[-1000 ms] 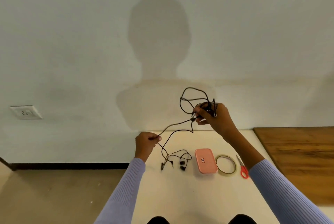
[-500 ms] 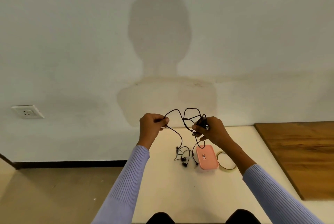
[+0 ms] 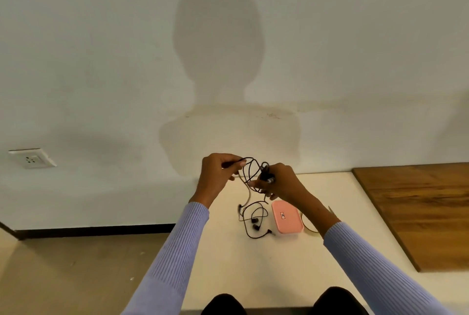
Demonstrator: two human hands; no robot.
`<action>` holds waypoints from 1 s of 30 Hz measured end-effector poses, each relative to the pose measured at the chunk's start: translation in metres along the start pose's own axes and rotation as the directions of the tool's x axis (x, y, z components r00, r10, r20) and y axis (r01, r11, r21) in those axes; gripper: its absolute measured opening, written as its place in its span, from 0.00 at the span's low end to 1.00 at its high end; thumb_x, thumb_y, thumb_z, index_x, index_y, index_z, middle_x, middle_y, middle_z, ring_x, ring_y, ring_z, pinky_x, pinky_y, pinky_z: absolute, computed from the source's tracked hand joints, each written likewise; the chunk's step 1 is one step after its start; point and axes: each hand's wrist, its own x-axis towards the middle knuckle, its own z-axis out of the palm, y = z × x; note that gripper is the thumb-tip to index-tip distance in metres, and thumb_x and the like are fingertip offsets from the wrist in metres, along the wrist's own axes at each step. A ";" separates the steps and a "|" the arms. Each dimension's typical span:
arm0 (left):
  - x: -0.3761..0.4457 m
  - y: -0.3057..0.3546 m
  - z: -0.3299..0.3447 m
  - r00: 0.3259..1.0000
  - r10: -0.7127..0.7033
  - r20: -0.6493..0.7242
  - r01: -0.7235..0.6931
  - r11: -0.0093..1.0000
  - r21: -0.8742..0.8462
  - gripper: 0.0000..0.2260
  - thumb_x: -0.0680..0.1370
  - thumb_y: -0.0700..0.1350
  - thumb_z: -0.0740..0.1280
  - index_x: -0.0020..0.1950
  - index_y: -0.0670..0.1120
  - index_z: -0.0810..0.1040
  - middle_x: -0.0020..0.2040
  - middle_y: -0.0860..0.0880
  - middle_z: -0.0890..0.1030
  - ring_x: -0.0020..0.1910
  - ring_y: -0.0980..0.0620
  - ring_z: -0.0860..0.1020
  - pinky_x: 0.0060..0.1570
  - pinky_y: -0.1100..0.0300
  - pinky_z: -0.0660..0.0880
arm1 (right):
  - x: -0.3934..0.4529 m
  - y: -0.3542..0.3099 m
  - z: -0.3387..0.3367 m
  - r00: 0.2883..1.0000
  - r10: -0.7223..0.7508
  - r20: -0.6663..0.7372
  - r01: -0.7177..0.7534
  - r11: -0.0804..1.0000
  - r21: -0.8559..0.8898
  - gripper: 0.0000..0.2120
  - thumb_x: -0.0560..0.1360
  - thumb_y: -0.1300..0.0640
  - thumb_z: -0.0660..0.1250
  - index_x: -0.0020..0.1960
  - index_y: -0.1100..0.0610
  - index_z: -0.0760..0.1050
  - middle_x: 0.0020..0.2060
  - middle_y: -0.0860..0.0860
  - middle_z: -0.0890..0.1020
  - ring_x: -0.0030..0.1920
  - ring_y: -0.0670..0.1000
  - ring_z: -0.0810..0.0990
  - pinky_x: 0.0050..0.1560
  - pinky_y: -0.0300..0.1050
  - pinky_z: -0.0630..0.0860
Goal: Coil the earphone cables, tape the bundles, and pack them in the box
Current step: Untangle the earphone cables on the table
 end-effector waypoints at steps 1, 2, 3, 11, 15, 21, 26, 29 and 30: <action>-0.001 0.003 0.004 1.000 -0.007 0.020 0.008 0.998 -0.059 0.08 0.73 0.41 0.72 0.51 0.41 0.84 0.41 0.46 0.84 0.38 0.53 0.83 0.36 0.63 0.80 | 0.001 -0.002 0.004 1.000 0.009 0.015 -0.009 1.000 -0.010 0.15 0.68 0.49 0.75 0.40 0.61 0.77 0.29 0.52 0.79 0.27 0.49 0.78 0.31 0.39 0.79; -0.001 0.005 0.006 0.999 -0.022 0.030 0.025 0.992 -0.125 0.08 0.73 0.40 0.72 0.51 0.41 0.84 0.42 0.45 0.85 0.39 0.51 0.83 0.39 0.60 0.81 | 0.003 -0.003 0.009 1.000 0.020 0.016 -0.020 1.000 -0.013 0.15 0.68 0.50 0.75 0.40 0.62 0.78 0.29 0.52 0.79 0.27 0.49 0.79 0.30 0.39 0.79; -0.001 0.006 0.008 0.998 -0.044 0.036 0.050 0.980 -0.194 0.08 0.73 0.40 0.72 0.51 0.42 0.84 0.43 0.45 0.85 0.41 0.50 0.84 0.41 0.58 0.81 | 0.005 -0.003 0.012 0.999 0.029 0.013 -0.029 1.000 -0.001 0.14 0.69 0.52 0.75 0.42 0.64 0.78 0.29 0.52 0.79 0.27 0.49 0.79 0.30 0.39 0.80; -0.013 -0.019 0.005 0.980 -0.165 0.116 0.183 0.967 -0.176 0.13 0.67 0.37 0.77 0.50 0.42 0.82 0.44 0.46 0.84 0.44 0.50 0.83 0.46 0.62 0.79 | 0.013 -0.002 0.009 0.993 0.078 -0.087 -0.062 0.984 0.170 0.09 0.75 0.58 0.69 0.39 0.62 0.76 0.27 0.52 0.77 0.18 0.41 0.75 0.22 0.32 0.73; -0.024 -0.035 0.017 0.936 -0.252 0.246 0.269 0.962 -0.039 0.17 0.63 0.42 0.80 0.49 0.43 0.81 0.47 0.48 0.84 0.45 0.51 0.82 0.45 0.63 0.78 | 0.009 -0.007 0.006 0.991 0.025 -0.133 0.008 0.972 0.237 0.15 0.71 0.53 0.72 0.34 0.62 0.76 0.27 0.55 0.79 0.25 0.52 0.79 0.32 0.44 0.81; -0.030 -0.040 0.035 0.965 -0.244 0.098 0.248 0.968 -0.041 0.03 0.69 0.43 0.76 0.40 0.46 0.83 0.36 0.49 0.84 0.37 0.55 0.82 0.39 0.67 0.75 | 0.010 -0.007 0.004 0.998 -0.014 -0.069 0.027 0.980 0.195 0.16 0.70 0.52 0.74 0.40 0.67 0.80 0.31 0.57 0.82 0.31 0.55 0.82 0.40 0.50 0.83; -0.034 -0.051 0.016 0.932 -0.362 0.010 0.356 0.910 -0.212 0.03 0.73 0.39 0.71 0.44 0.41 0.84 0.39 0.45 0.85 0.36 0.49 0.84 0.34 0.63 0.77 | 0.007 0.006 -0.017 0.993 0.085 -0.075 -0.066 0.970 0.232 0.10 0.72 0.58 0.72 0.45 0.67 0.79 0.33 0.58 0.80 0.33 0.55 0.81 0.35 0.44 0.82; -0.036 -0.064 0.005 0.904 -0.426 -0.030 0.409 0.885 -0.221 0.03 0.74 0.37 0.69 0.45 0.40 0.83 0.39 0.44 0.85 0.35 0.49 0.84 0.32 0.64 0.77 | 0.004 0.018 -0.028 0.984 0.131 -0.119 -0.098 0.964 0.248 0.11 0.73 0.59 0.71 0.46 0.68 0.78 0.33 0.58 0.79 0.31 0.54 0.80 0.32 0.42 0.81; -0.037 -0.067 0.002 0.897 -0.441 -0.034 0.424 0.880 -0.212 0.03 0.75 0.37 0.69 0.45 0.40 0.83 0.40 0.44 0.85 0.35 0.49 0.84 0.31 0.64 0.77 | 0.004 0.021 -0.030 0.983 0.138 -0.125 -0.102 0.961 0.256 0.10 0.73 0.59 0.71 0.45 0.67 0.78 0.33 0.58 0.79 0.30 0.53 0.80 0.32 0.42 0.81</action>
